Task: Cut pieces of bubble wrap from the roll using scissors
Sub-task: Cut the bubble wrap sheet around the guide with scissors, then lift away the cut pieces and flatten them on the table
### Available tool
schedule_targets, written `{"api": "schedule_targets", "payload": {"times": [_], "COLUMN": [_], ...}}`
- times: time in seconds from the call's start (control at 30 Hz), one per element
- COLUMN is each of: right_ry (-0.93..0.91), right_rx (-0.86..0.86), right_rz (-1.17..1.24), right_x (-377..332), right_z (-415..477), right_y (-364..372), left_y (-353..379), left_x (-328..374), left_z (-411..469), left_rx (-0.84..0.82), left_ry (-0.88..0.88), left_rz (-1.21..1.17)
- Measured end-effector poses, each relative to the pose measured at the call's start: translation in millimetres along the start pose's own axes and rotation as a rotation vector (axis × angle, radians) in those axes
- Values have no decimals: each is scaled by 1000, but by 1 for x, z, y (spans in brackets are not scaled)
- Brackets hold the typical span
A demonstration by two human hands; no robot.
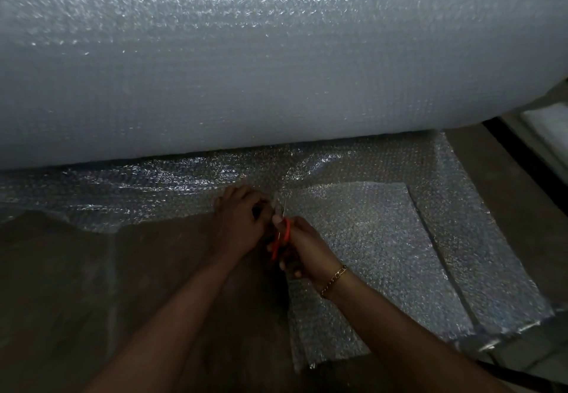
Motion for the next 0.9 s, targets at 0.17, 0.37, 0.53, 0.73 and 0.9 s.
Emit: {"api": "schedule_targets", "payload": {"times": [0.17, 0.37, 0.53, 0.73, 0.9], "right_ry": [-235, -445, -505, -499, -465], "right_rx": [56, 41, -70, -116, -36], "right_rz": [-551, -1025, -969, -974, -921], "right_x": [-9, -7, 4, 16, 27], "right_z": [-14, -26, -42, -73, -98], "right_y": [-15, -13, -10, -44, -114], "left_y": [-9, -6, -14, -28, -33], "left_x": [31, 35, 13, 2, 19], "left_z": [-21, -51, -77, -117, -138], "left_rx": [-152, -192, -253, -201, -131], "left_ry": [-303, -444, -582, -608, -566], "left_rz": [-603, -663, -566, -268, 114]}}
Point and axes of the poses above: each hand's wrist, its own z-axis towards the middle knuckle, its own y-axis out of the palm, x = y × z, the point moved 3 cm from there along z, towards the middle knuckle, and after that the axes turned 4 degrees about -y, right-handed, at the moved point
